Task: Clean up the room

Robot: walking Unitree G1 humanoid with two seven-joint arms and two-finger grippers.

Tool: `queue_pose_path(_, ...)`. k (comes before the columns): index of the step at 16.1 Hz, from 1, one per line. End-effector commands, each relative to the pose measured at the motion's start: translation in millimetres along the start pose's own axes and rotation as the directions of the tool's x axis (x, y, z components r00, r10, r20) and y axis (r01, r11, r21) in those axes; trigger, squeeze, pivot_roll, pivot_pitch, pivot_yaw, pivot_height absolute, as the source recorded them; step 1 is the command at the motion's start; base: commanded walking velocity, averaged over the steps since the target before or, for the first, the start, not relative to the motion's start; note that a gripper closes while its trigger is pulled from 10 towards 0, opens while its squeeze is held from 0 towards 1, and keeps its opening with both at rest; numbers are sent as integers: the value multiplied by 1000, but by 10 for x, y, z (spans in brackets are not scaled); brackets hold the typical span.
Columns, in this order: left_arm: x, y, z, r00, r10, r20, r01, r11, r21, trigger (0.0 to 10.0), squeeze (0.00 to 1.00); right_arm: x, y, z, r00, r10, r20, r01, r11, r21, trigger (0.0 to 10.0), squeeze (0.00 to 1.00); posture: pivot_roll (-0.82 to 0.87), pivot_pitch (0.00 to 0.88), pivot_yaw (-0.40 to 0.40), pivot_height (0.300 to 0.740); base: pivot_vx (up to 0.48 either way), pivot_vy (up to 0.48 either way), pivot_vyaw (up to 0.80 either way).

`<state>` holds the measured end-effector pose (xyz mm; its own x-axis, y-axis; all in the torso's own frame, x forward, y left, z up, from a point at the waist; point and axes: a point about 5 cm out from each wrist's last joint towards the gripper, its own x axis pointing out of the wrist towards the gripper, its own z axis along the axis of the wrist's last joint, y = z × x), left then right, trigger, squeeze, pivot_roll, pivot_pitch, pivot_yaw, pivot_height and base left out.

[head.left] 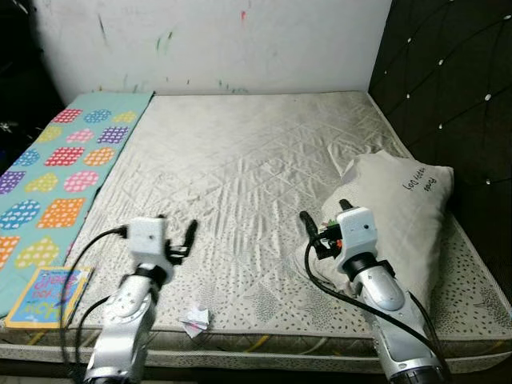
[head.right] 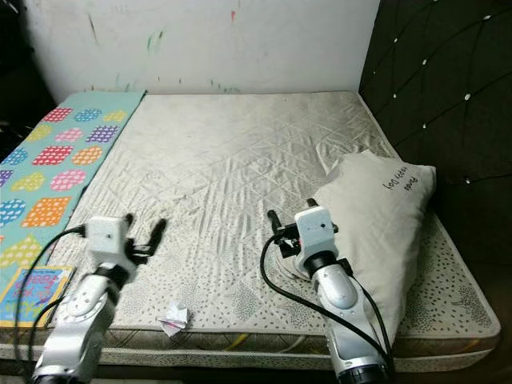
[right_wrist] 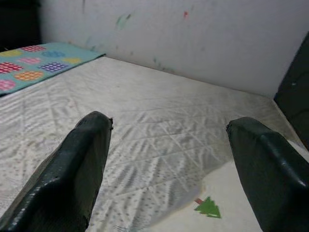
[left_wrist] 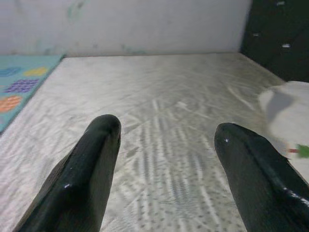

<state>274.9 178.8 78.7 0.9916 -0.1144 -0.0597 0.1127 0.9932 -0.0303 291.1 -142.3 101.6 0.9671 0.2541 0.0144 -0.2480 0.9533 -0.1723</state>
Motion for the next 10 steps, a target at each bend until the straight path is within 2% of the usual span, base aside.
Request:
queue_pose_path(1, -88, 140, -14, 998, 59, -4, -59, 998, 11, 10000, 0, -39, -61, -23, 999, -28, -17, 28, 1000, 9, 10000, 0, -95, 0, 16, 740, 0, 0, 0)
queue_pose_path(3, -221, 267, -66, 992, 128, -13, -127, 992, 25, 10000, 0, -99, -138, -74, 997, -62, -48, 61, 998, -19, 10000, 0, -89, 0, 6, 740, 0, 0, 0)
queue_pose_path(5, -318, 317, 11, 990, 133, 40, -137, 980, 143, 10000, 0, -134, -256, -94, 990, -127, -65, 122, 990, -76, 10000, 0, -87, 0, -2, 740, 0, 0, 0)
queue_pose_path(6, -379, 329, 34, 985, 163, 47, -167, 980, 105, 10000, 0, -165, -297, -113, 988, -132, -75, 126, 989, -79, 10000, 0, -82, 0, -10, 740, 0, 0, 0)
queue_pose_path(10, -555, 332, -30, 983, 185, 24, -186, 979, 82, 10000, 0, -314, -457, -176, 984, -138, -111, 127, 986, -105, 10000, 0, -73, 0, -21, 740, 0, 0, 0)
